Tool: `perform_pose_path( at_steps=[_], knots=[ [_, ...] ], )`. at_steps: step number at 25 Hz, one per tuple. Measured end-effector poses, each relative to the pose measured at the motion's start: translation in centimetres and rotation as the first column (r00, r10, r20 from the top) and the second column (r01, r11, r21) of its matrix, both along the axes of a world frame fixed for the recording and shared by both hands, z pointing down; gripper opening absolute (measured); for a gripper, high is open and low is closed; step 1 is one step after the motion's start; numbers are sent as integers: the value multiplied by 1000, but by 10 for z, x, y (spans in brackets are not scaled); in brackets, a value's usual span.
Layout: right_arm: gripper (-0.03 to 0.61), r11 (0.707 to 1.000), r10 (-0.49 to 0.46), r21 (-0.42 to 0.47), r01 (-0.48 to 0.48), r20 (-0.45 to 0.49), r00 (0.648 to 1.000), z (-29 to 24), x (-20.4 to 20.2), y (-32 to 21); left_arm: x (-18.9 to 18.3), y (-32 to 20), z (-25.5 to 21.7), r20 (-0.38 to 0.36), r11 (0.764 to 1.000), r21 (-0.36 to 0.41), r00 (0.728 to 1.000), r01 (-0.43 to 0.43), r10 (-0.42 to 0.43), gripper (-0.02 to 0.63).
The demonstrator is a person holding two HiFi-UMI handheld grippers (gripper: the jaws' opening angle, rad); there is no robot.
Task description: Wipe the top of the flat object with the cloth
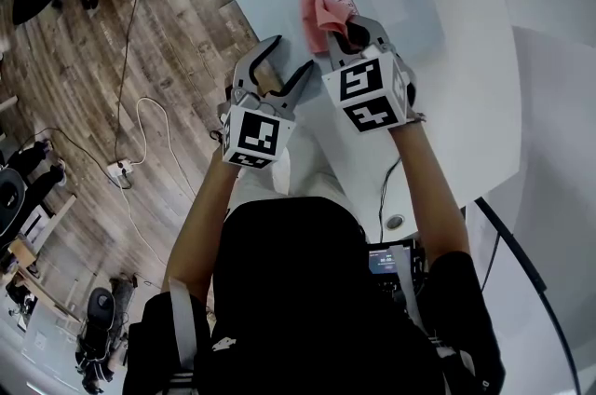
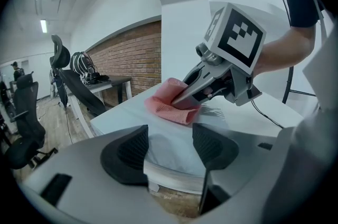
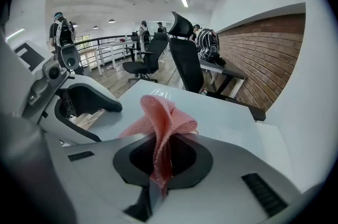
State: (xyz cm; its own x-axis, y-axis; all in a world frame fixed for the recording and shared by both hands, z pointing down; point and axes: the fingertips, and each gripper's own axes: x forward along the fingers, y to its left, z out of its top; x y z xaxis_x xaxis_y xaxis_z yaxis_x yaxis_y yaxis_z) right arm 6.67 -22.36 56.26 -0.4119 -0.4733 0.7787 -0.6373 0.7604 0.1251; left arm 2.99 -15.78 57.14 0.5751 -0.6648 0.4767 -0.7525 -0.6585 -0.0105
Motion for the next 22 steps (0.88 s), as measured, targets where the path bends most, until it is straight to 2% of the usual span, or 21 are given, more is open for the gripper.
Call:
perform_pose_path(
  at_steps=[6, 10, 22],
  knots=[
    [47, 1000, 25, 7, -25, 0, 1000, -1, 8, -8, 0, 0, -1, -2, 1000, 0, 1000, -2, 2, 256],
    [46, 997, 79, 6, -79, 9, 997, 0, 25, -20, 0, 0, -2, -4, 1000, 0, 1000, -2, 2, 256],
    [46, 959, 284, 35, -282, -44, 958, -1, 113, -52, -1, 1, -2, -8, 1000, 2, 1000, 0, 0, 256]
  ],
)
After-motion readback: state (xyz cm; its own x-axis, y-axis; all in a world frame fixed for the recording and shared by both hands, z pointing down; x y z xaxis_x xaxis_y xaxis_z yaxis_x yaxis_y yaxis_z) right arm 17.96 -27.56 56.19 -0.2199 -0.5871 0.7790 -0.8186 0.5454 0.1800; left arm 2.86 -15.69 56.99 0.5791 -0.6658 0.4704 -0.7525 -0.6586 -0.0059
